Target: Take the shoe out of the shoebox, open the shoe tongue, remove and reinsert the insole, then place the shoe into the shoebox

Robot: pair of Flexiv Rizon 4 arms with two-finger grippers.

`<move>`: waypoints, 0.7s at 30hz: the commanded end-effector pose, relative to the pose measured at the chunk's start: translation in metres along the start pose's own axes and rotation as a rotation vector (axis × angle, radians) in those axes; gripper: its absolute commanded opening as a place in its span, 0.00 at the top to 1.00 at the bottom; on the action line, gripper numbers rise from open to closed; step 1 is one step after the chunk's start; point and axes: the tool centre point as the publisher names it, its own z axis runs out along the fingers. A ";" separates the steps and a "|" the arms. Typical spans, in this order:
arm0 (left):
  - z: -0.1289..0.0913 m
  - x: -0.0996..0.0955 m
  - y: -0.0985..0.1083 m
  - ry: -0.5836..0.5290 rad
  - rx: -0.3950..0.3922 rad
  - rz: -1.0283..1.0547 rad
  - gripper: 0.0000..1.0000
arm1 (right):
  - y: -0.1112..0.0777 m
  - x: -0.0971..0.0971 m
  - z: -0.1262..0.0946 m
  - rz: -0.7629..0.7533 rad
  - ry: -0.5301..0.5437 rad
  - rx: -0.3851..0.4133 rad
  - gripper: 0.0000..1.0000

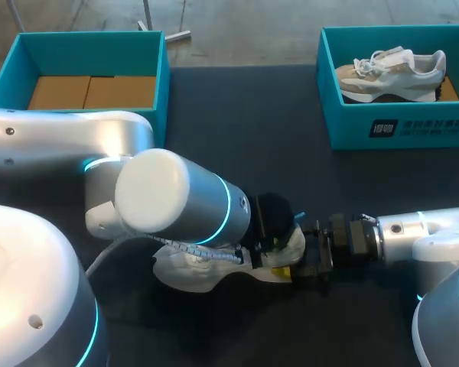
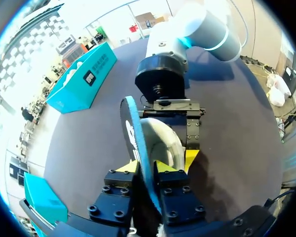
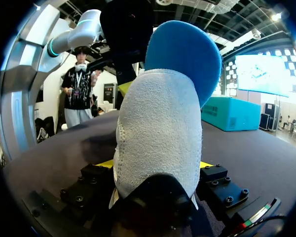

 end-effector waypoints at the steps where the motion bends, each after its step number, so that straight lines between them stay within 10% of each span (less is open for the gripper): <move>1: 0.004 -0.003 0.005 -0.007 0.008 -0.014 0.88 | 0.000 0.001 0.002 0.000 0.000 0.005 1.00; 21: -0.021 -0.020 -0.017 0.162 0.084 -0.092 1.00 | 0.000 0.001 0.002 0.000 0.000 0.005 1.00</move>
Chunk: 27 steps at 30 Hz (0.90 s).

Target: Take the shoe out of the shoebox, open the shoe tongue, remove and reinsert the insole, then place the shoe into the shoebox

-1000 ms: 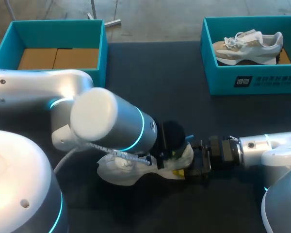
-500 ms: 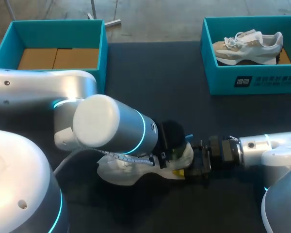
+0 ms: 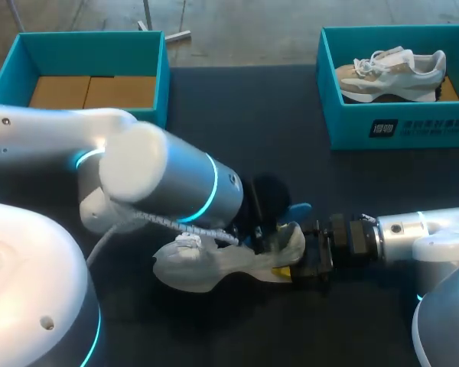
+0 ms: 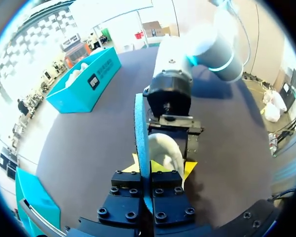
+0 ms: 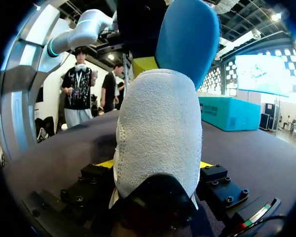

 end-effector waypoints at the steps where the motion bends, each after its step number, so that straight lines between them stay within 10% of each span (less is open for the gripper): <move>1: -0.008 -0.010 -0.001 0.084 -0.003 0.000 1.00 | 0.000 0.001 0.002 0.000 0.000 0.005 1.00; 27: -0.080 -0.020 -0.063 0.467 0.217 -0.101 1.00 | 0.000 0.001 0.002 0.000 0.000 0.005 1.00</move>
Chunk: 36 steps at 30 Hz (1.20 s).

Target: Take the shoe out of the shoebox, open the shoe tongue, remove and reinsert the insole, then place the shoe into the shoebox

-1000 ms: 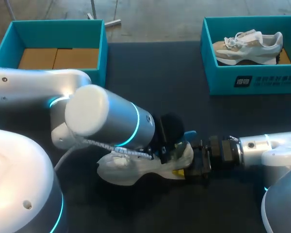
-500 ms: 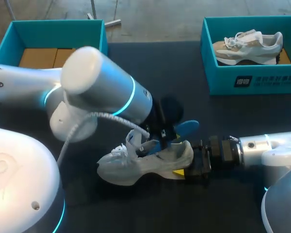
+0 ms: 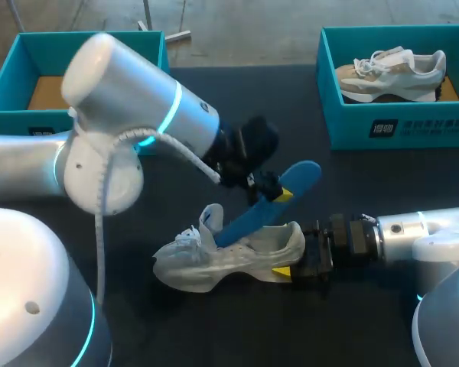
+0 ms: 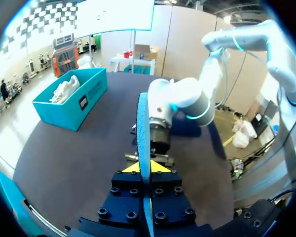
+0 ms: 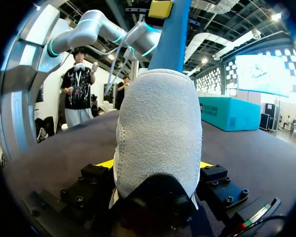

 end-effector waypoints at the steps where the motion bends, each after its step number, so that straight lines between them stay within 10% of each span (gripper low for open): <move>1: -0.022 0.003 -0.010 0.168 0.028 0.001 1.00 | 0.000 0.001 0.002 0.000 -0.001 0.005 1.00; 11: -0.068 0.024 -0.053 0.246 0.178 0.010 1.00 | 0.000 0.001 0.002 0.000 -0.001 0.005 1.00; 36: -0.087 0.035 -0.066 0.303 0.234 0.036 1.00 | 0.000 0.001 0.002 0.000 -0.001 0.005 1.00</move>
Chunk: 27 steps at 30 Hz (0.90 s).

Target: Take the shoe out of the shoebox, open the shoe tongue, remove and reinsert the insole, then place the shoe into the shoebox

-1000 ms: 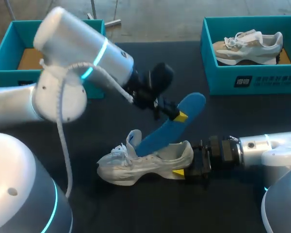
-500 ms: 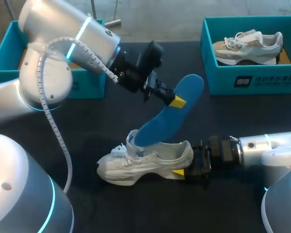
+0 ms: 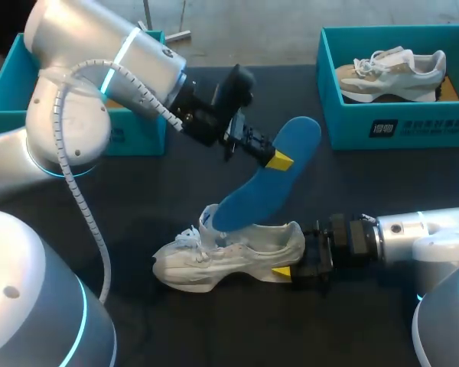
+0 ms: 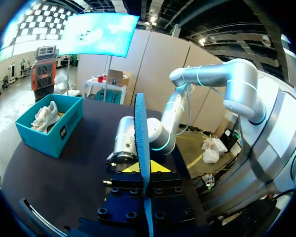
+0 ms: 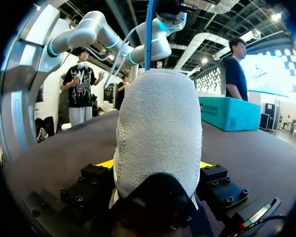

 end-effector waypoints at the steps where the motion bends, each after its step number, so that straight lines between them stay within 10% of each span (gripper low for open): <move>1: -0.014 0.010 -0.008 0.033 0.041 0.019 1.00 | 0.000 0.001 0.002 0.000 -0.001 0.005 1.00; 17: -0.073 0.058 -0.066 0.116 0.367 -0.021 1.00 | 0.000 0.001 0.002 0.000 -0.001 0.005 1.00; 27: -0.073 0.058 -0.066 0.116 0.367 -0.021 1.00 | 0.000 0.001 0.002 0.000 -0.001 0.005 1.00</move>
